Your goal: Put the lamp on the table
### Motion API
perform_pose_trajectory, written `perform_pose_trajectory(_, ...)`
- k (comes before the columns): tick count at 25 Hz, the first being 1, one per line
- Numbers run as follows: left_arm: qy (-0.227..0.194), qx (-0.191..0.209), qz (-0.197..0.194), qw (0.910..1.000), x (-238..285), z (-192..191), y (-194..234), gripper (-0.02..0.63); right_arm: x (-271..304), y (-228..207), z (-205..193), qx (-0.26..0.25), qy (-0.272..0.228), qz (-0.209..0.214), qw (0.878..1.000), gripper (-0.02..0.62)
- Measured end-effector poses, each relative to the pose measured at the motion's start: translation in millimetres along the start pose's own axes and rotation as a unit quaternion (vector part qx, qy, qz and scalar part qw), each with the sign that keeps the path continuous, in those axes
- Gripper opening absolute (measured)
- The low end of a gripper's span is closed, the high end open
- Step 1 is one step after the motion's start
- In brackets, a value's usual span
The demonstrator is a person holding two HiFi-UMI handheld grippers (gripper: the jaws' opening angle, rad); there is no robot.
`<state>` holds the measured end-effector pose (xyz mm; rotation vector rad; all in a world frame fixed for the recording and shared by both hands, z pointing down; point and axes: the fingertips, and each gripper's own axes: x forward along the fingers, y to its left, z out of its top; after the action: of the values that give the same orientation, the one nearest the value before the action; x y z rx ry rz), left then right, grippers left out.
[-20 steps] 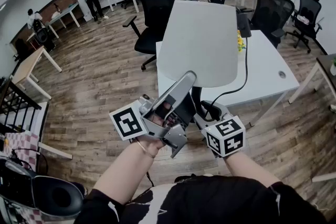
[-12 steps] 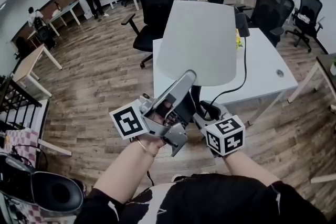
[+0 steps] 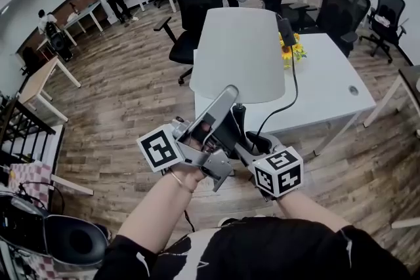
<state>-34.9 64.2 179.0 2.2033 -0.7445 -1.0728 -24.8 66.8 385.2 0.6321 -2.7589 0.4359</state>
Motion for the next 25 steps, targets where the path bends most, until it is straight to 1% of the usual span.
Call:
perform_pose_trajectory(3, 0.000, 0.000, 0.005, 1.0000, -0.9, 1.5, 7.3, 0.014, 6.4, -4.9, -2.9, 0.011, 0.002, 0.002, 1.000, 0.186)
perform_pose_trajectory(5, 0.003, 0.001, 0.006, 1.0000, -1.6, 5.8, 11.6, 0.012, 13.8, -5.1, -1.2, 0.007, 0.002, 0.002, 1.000, 0.186)
perform_pose_trajectory(12, 0.017, 0.007, 0.013, 0.9998, -23.9, 37.7, 20.8, 0.014, 53.2, 19.1, 7.3, -0.004, -0.008, -0.003, 1.000, 0.186)
perform_pose_trajectory(19, 0.039, 0.006, 0.005, 0.9992, -48.2, 66.8, 32.8, 0.014, 91.9, 43.4, 10.2, -0.007, -0.022, -0.010, 1.000, 0.185)
perform_pose_trajectory(25, 0.035, -0.004, 0.002, 0.9994, -50.9, 84.4, 50.1, 0.012, 109.4, 41.8, 13.5, -0.007, -0.011, -0.013, 1.000, 0.179)
